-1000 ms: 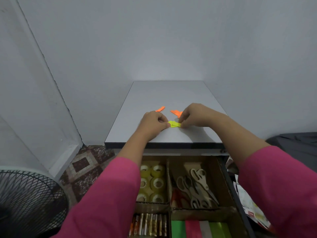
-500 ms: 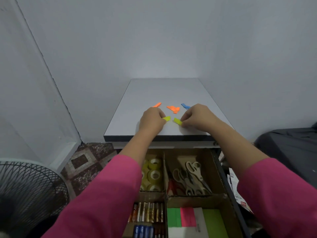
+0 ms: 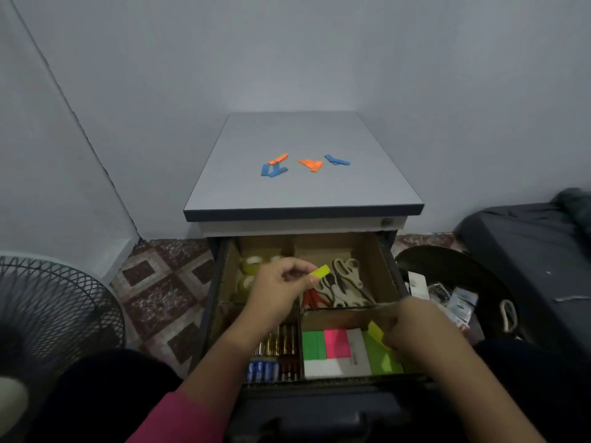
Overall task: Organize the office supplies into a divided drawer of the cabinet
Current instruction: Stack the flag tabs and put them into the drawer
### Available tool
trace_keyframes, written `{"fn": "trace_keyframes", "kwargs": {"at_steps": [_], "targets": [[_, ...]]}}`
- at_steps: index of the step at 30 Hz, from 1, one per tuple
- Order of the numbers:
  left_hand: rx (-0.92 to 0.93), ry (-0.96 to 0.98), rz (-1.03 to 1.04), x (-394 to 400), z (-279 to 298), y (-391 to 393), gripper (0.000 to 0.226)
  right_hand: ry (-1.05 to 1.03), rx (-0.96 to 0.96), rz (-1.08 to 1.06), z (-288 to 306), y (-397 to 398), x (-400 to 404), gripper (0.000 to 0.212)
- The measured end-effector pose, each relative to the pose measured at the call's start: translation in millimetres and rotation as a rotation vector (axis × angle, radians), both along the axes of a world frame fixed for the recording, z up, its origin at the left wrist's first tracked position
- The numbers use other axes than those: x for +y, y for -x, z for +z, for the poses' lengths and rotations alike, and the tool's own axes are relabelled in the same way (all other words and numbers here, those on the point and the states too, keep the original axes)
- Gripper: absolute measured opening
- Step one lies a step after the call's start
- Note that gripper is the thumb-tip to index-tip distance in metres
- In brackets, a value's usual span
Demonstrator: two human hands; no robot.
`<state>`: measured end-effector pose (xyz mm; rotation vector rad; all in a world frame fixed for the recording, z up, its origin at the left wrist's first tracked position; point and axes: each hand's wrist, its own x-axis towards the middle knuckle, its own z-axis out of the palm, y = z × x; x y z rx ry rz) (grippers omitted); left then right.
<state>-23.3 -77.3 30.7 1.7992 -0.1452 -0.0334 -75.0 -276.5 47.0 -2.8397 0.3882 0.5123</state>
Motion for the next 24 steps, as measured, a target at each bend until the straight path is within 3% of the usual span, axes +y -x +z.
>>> {"fn": "trace_keyframes", "kwargs": {"at_steps": [5, 14, 17, 20, 24], "targets": [[0.014, 0.053, 0.016, 3, -12, -1, 0.012, 0.094, -0.058, -0.002, -26, 9, 17, 0.015], [0.002, -0.013, -0.082, -1, -8, 4, 0.016, 0.099, 0.064, -0.010, -16, 7, 16, 0.018], [-0.028, -0.219, -0.341, -16, -3, 14, 0.013, 0.007, 0.057, -0.055, 6, 3, 1, 0.020], [-0.195, -0.594, -0.612, -44, -10, 20, 0.013, -0.305, -0.064, -0.192, 27, 8, -16, 0.014], [-0.264, -0.907, -0.811, -79, -25, 16, 0.021, -0.460, -0.212, -0.321, 31, 14, -31, 0.018]]}}
